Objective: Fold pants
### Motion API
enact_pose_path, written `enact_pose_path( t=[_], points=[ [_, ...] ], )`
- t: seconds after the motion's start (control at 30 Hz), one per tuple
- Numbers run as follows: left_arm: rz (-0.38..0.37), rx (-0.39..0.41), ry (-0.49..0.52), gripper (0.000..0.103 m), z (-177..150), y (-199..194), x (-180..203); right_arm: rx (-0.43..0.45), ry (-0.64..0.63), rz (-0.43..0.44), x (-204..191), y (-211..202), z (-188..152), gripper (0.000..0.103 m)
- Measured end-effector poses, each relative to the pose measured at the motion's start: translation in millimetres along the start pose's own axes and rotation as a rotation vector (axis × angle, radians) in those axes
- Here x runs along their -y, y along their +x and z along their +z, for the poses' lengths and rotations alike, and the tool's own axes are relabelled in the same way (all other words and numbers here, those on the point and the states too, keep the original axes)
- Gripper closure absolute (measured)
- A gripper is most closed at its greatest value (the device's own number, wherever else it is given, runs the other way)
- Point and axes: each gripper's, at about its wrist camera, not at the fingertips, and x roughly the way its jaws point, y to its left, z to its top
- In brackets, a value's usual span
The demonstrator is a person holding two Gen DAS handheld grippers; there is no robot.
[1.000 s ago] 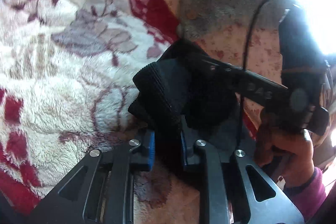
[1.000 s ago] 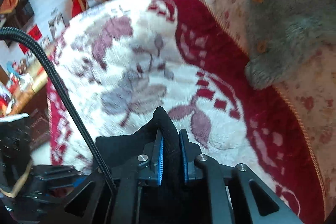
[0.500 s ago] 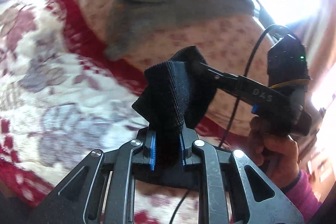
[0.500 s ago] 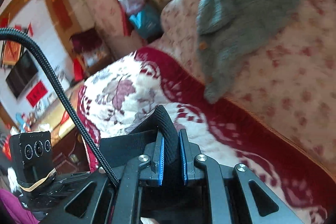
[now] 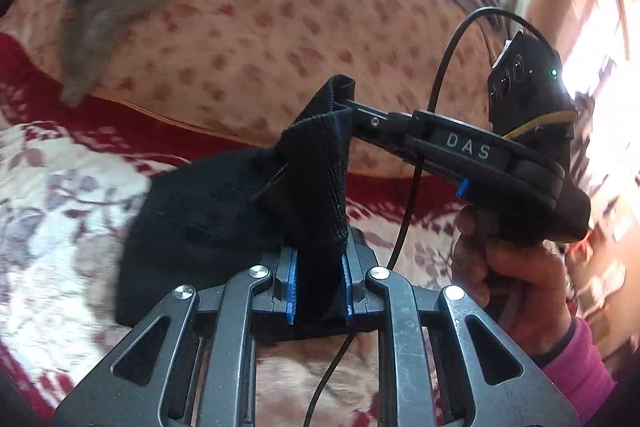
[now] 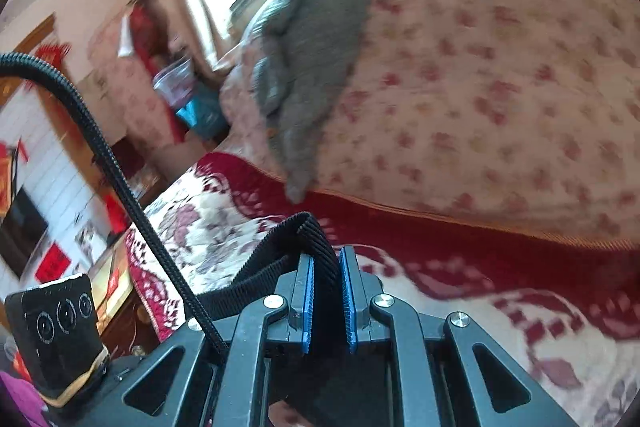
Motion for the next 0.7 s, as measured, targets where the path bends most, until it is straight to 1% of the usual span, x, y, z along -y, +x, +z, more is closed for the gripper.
enact_pose_path(
  t=[0.03, 0.13, 0.23, 0.27, 0.33, 0.37, 0.4, 0.43, 0.47, 0.5, 0.53, 0.6, 0.67, 0.7],
  points=[
    [0.004, -0.017, 0.014, 0.088, -4.1, 9.6, 11.2, 0.009, 0.030, -0.014, 14.9, -7.7, -6.1, 0.091],
    [0.036, -0.063, 0.059, 0.088, -16.6, 39.6, 28.3, 0.015, 0.112, -0.058, 57.0, -22.6, -27.1, 0.091],
    [0.069, -0.121, 0.071, 0.088, -30.7, 65.0, 34.5, -0.013, 0.192, -0.113, 95.6, -22.2, -51.8, 0.091],
    [0.070, -0.144, 0.073, 0.088, -34.8, 70.4, 33.9, -0.019, 0.203, -0.129, 102.3, -21.1, -56.7, 0.091],
    [0.075, -0.172, 0.065, 0.087, -37.9, 75.3, 33.5, -0.037, 0.227, -0.189, 116.5, -20.7, -71.7, 0.090],
    [0.070, -0.175, 0.058, 0.087, -36.8, 73.6, 33.0, -0.040, 0.237, -0.206, 120.5, -21.9, -76.0, 0.088],
    [0.060, -0.174, 0.052, 0.082, -34.9, 70.4, 32.4, -0.036, 0.253, -0.219, 125.4, -26.0, -79.9, 0.086],
    [0.038, -0.176, 0.047, 0.073, -32.0, 68.4, 31.7, -0.029, 0.272, -0.225, 128.7, -29.2, -81.3, 0.079],
    [-0.006, -0.182, 0.038, 0.068, -30.2, 64.0, 32.8, -0.017, 0.297, -0.226, 132.6, -33.9, -82.8, 0.071],
    [-0.051, -0.190, 0.028, 0.061, -27.3, 59.4, 32.2, 0.007, 0.334, -0.216, 135.8, -43.6, -84.6, 0.069],
    [-0.075, -0.185, 0.030, 0.060, -24.9, 53.9, 32.5, 0.025, 0.358, -0.203, 137.7, -49.7, -85.7, 0.067],
    [-0.073, -0.165, 0.055, 0.060, -21.5, 41.1, 35.8, 0.049, 0.379, -0.170, 132.5, -62.1, -86.1, 0.066],
    [-0.073, -0.147, 0.077, 0.060, -20.1, 27.9, 34.7, 0.051, 0.382, -0.147, 123.0, -71.1, -85.0, 0.052],
    [-0.067, -0.138, 0.086, 0.060, -20.5, 19.9, 31.0, 0.052, 0.381, -0.135, 117.2, -76.1, -86.5, 0.051]
  ],
)
